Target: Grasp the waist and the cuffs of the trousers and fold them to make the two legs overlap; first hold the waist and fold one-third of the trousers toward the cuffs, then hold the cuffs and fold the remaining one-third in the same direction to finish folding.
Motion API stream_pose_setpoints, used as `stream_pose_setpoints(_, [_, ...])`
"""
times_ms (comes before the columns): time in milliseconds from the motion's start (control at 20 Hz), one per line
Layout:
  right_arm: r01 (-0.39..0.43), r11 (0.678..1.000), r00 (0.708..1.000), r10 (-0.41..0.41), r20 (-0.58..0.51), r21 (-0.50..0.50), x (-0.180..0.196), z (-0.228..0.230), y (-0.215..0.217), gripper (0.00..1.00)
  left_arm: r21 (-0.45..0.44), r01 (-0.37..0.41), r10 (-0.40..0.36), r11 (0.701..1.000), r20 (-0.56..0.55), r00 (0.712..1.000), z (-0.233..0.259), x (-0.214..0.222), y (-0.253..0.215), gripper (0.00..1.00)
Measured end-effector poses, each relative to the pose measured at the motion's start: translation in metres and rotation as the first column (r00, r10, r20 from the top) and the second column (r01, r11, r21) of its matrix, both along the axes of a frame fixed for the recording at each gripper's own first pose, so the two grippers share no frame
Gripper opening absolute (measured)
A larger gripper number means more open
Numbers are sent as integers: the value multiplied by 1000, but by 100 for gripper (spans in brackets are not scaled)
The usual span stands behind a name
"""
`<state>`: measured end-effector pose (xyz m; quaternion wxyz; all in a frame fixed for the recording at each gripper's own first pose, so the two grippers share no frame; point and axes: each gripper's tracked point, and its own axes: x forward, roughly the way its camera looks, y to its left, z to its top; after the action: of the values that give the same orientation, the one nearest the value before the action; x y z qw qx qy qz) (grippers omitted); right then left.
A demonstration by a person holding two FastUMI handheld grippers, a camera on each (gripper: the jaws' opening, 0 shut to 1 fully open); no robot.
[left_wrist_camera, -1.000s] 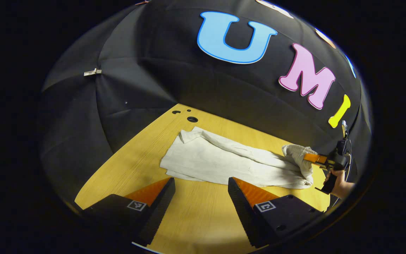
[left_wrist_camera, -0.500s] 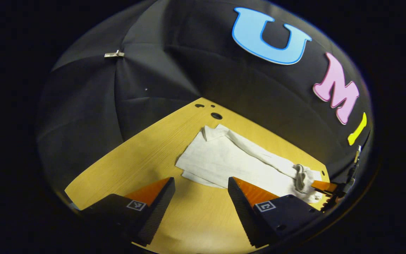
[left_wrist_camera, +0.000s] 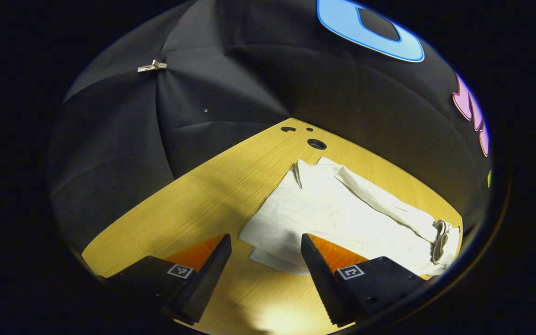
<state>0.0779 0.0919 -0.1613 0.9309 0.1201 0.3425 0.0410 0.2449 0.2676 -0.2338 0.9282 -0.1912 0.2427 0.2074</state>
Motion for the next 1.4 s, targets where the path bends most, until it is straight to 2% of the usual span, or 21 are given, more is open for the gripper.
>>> stream_pose_setpoints(50, [-1,1000,1000,1,-11,-14,-16,2,-9,99,-12,-12,12,1000,7,1000,0,6,3,96])
stream_pose_setpoints(150, [29,1000,999,-29,-37,-7,-39,2,-23,99,-41,-26,26,999,-7,1000,-6,13,1,96])
stream_pose_setpoints(250, [99,995,994,-98,-54,28,-49,1,-33,98,21,-16,17,1000,-58,998,-10,18,1,97])
stream_pose_setpoints(350, [125,991,990,-121,-67,52,-55,0,-32,98,135,51,-30,990,-154,988,-16,18,-3,97])
stream_pose_setpoints(400, [125,991,990,-121,-69,53,-56,0,-30,98,166,66,-39,984,-159,987,-15,22,-4,96])
stream_pose_setpoints(450, [122,991,991,-119,-67,52,-58,1,-29,99,178,68,-36,982,-177,984,-15,21,-8,85])
stream_pose_setpoints(500, [116,992,992,-113,-63,52,-58,2,-26,99,176,64,-32,982,-182,983,-16,22,-8,81])
stream_pose_setpoints(600, [105,993,993,-102,-52,55,-55,6,-20,99,114,65,-45,991,-172,984,-18,19,-18,78])
stream_pose_setpoints(650, [99,993,994,-97,-45,60,-55,8,-17,98,112,79,-58,991,-182,982,-19,21,-19,74])
stream_pose_setpoints(700, [94,993,995,-91,-41,65,-54,10,-14,99,115,108,-84,988,-194,977,-21,20,-22,64])
stream_pose_setpoints(750, [90,994,995,-88,-39,68,-55,10,-12,99,116,139,-113,983,-206,972,-21,21,-26,63])
stream_pose_setpoints(800, [89,994,996,-86,-38,68,-54,9,-11,99,127,163,-133,978,-212,968,-21,22,-29,43])
stream_pose_setpoints(900, [89,994,995,-87,-42,67,-55,6,-12,98,133,203,-170,970,-222,960,-21,20,-36,30])
stream_pose_setpoints(950, [92,993,995,-89,-44,69,-58,5,-13,99,128,215,-182,968,-229,956,-20,18,-40,27])
stream_pose_setpoints(1000, [95,993,995,-92,-45,71,-58,5,-14,99,129,226,-193,966,-228,954,-19,17,-42,14])
stream_pose_setpoints(1100, [101,992,994,-98,-46,73,-59,6,-17,99,120,237,-208,964,-214,955,-19,17,-45,7])
stream_pose_setpoints(1300, [118,991,993,-116,-30,67,-56,12,-32,99,58,284,-269,957,-182,946,-17,15,-59,6])
stream_pose_setpoints(1400, [136,989,991,-134,-24,62,-55,13,-43,98,14,266,-261,964,-151,953,-12,15,-66,5])
